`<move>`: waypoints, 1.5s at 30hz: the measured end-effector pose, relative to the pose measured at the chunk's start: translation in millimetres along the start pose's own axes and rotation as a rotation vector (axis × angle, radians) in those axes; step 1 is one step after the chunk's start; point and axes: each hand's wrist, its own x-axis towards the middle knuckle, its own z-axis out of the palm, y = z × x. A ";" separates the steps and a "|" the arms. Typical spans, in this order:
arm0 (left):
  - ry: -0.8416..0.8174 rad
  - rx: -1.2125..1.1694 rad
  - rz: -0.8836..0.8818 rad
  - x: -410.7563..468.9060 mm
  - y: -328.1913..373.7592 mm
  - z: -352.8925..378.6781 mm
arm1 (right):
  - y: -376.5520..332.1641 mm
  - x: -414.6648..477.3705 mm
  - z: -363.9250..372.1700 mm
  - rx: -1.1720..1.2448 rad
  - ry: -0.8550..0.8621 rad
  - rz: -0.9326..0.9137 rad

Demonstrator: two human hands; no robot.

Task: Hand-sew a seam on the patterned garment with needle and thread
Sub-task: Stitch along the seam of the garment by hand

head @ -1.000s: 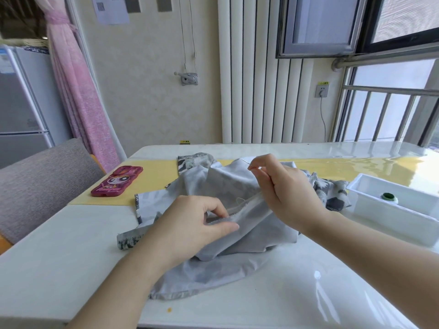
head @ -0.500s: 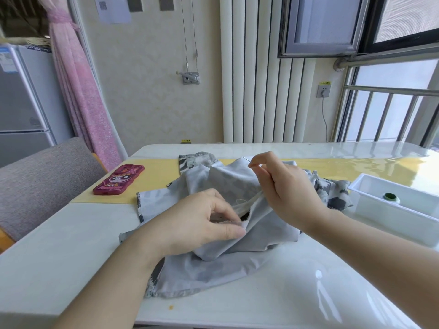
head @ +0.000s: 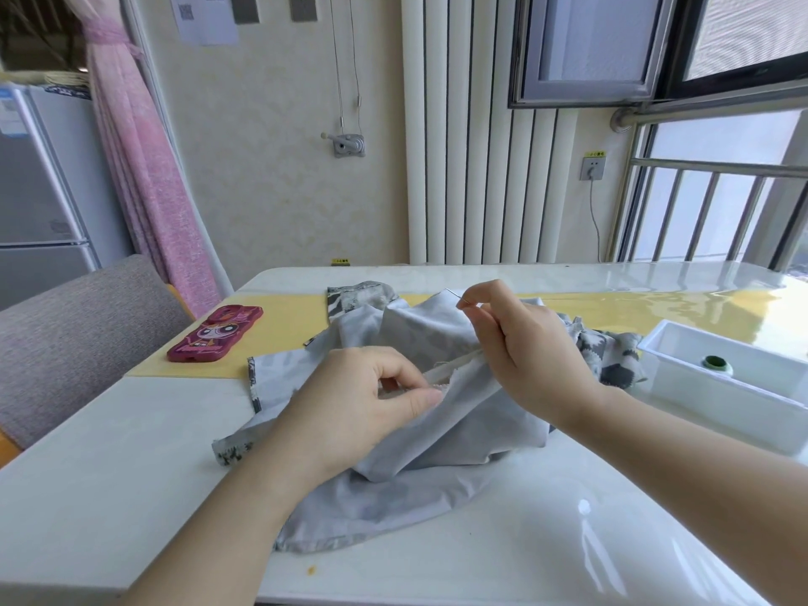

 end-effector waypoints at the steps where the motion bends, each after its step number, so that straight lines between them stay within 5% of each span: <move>1: 0.034 0.013 0.006 -0.6 -0.2 0.2 | 0.4 -0.5 0.2 -0.001 0.003 0.004; 11: 0.327 0.006 -0.022 1.4 -12.1 12.2 | 2.4 -7.1 3.5 0.028 0.060 -0.021; 27: 0.256 0.071 0.192 8.1 -18.6 40.3 | 2.9 -20.7 4.6 0.087 0.019 0.140; 45: 0.446 0.410 0.761 -7.3 -43.7 52.7 | -16.1 19.2 -24.7 0.186 -0.794 0.503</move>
